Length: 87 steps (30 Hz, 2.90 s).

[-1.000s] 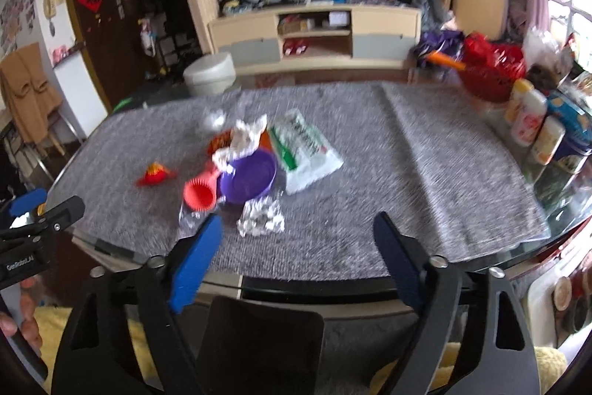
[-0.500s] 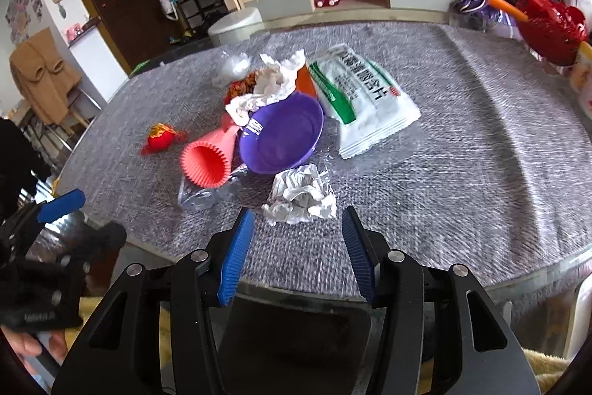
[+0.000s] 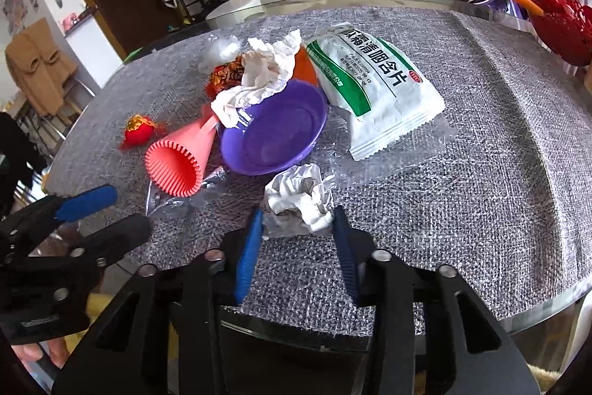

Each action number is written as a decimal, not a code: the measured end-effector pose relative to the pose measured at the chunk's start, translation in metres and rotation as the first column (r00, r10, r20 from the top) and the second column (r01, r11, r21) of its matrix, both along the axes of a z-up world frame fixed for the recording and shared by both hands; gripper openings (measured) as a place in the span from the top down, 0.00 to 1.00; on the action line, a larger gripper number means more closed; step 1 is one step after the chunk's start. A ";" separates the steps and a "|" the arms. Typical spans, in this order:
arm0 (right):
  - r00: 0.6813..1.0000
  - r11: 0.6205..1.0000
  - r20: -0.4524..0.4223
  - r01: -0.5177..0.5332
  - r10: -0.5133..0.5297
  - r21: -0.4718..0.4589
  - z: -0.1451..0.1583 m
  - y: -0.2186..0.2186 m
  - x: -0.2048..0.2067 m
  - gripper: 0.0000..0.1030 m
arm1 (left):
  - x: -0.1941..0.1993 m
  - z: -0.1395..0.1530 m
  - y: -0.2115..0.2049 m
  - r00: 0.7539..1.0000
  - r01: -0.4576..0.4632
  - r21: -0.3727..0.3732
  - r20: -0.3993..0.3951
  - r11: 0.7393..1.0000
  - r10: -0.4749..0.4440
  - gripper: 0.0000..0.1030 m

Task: Collect trash
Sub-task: 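Reach the right tool to the crumpled foil while the left tool reaches the foil blister pack, then grasp the foil with the right tool while the left tool grasps the blister pack, then lower both held items into the black bin and open both tools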

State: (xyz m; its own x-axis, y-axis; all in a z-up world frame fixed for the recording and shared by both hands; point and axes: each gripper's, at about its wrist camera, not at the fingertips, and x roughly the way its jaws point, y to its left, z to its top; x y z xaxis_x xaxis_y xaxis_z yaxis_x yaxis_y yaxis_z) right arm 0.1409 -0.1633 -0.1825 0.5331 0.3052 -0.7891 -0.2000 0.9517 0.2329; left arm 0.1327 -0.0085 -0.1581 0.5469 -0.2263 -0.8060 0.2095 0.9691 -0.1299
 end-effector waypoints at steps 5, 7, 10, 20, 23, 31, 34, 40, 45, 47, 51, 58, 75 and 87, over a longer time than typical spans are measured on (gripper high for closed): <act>1.000 1.000 0.007 -0.009 0.009 0.014 0.005 -0.002 -0.002 0.82 | 0.016 -0.013 -0.005 0.999 0.016 -0.032 -0.032 0.999 -0.017 0.57; 1.000 1.000 0.001 -0.011 0.010 0.026 0.006 -0.005 -0.003 0.82 | 0.020 -0.016 -0.009 0.999 0.023 -0.026 -0.035 0.999 -0.024 0.57; 1.000 0.999 -0.002 -0.017 0.017 0.027 0.006 -0.008 -0.003 0.83 | 0.026 -0.019 -0.015 0.999 0.038 -0.031 -0.037 0.999 -0.039 0.58; 1.000 1.000 0.006 -0.006 0.006 0.026 0.014 -0.019 -0.014 0.84 | 0.043 -0.024 -0.032 0.998 0.058 -0.030 -0.033 0.998 -0.059 0.52; 1.000 1.000 0.017 0.000 0.000 0.025 0.020 -0.022 -0.019 0.84 | 0.041 -0.024 -0.035 0.996 0.078 -0.052 -0.039 0.996 -0.080 0.69; 0.999 0.999 0.037 -0.003 0.001 0.037 0.033 -0.027 -0.034 0.84 | 0.019 -0.014 -0.035 0.996 0.082 -0.022 -0.029 0.996 -0.083 0.69; 0.999 0.999 0.044 -0.002 0.000 0.036 0.036 -0.030 -0.046 0.84 | 0.005 -0.006 -0.032 0.997 0.077 -0.009 -0.020 0.997 -0.077 0.69; 0.999 1.000 0.047 -0.006 0.005 0.020 0.039 -0.031 -0.071 0.84 | -0.036 0.007 -0.026 0.997 0.082 -0.001 -0.009 0.997 -0.082 0.69; 1.000 1.000 0.025 0.001 -0.001 0.021 0.027 -0.035 -0.090 0.84 | -0.064 0.002 -0.025 0.997 0.077 0.000 -0.025 0.997 -0.077 0.69; 1.000 1.000 0.013 -0.001 0.001 0.021 0.022 -0.036 -0.097 0.84 | -0.075 -0.001 -0.024 0.996 0.077 -0.009 -0.035 0.997 -0.077 0.69; 0.999 0.999 -0.034 -0.019 0.021 0.033 0.005 -0.034 -0.111 0.84 | -0.102 -0.018 -0.025 0.993 0.082 -0.023 -0.078 0.996 -0.084 0.69; 0.990 0.999 -0.132 -0.041 0.045 0.029 -0.034 -0.026 -0.127 0.83 | -0.131 -0.060 -0.030 0.979 0.074 -0.030 -0.189 0.997 -0.079 0.69; 0.972 0.999 -0.231 -0.019 0.029 0.045 -0.065 -0.022 -0.130 0.50 | -0.146 -0.098 -0.036 0.957 0.077 0.002 -0.279 0.997 -0.074 0.54; 0.987 0.998 -0.149 0.058 -0.053 0.031 -0.033 -0.047 -0.118 0.35 | -0.137 -0.071 -0.013 0.978 0.020 0.027 -0.207 0.999 -0.014 0.35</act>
